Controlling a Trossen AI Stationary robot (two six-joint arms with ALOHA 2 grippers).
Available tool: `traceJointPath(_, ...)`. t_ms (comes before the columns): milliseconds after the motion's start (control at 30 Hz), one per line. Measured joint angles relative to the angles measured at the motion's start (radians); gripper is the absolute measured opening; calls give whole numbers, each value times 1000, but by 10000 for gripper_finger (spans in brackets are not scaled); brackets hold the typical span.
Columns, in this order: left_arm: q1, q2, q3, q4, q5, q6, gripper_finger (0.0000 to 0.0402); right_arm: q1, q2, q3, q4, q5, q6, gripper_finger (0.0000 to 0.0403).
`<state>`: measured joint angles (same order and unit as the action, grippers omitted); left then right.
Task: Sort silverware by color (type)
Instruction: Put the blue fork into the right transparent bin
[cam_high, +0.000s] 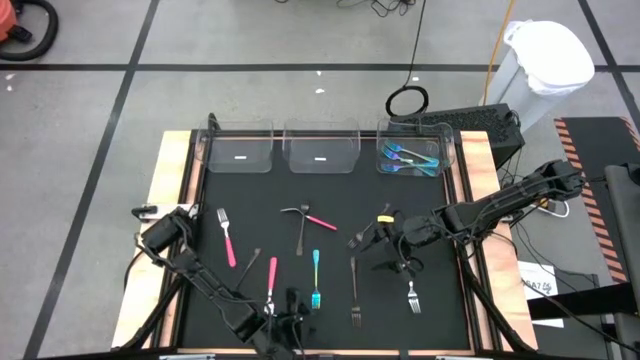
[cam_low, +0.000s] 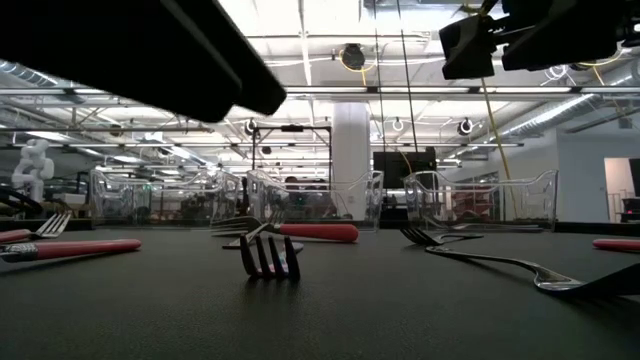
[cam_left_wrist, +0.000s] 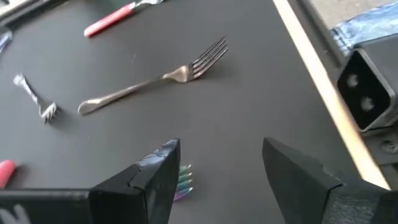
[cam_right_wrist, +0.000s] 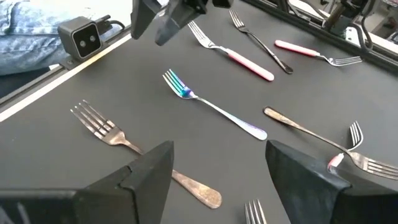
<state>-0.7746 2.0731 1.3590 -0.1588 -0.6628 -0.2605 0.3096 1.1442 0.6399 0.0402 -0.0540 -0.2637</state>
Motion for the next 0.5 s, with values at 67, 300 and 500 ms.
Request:
traceJointPath(67, 1, 0, 0, -17, 0, -25, 230, 0, 0, 0, 1, 0, -17, 249)
traceJointPath(300, 19, 0, -41, -17, 3, -98, 230, 0, 0, 0, 49, 0, -38, 249)
traceJointPath(500, 22, 0, -53, -11, -23, -120, 230, 0, 0, 0, 61, 0, -37, 249)
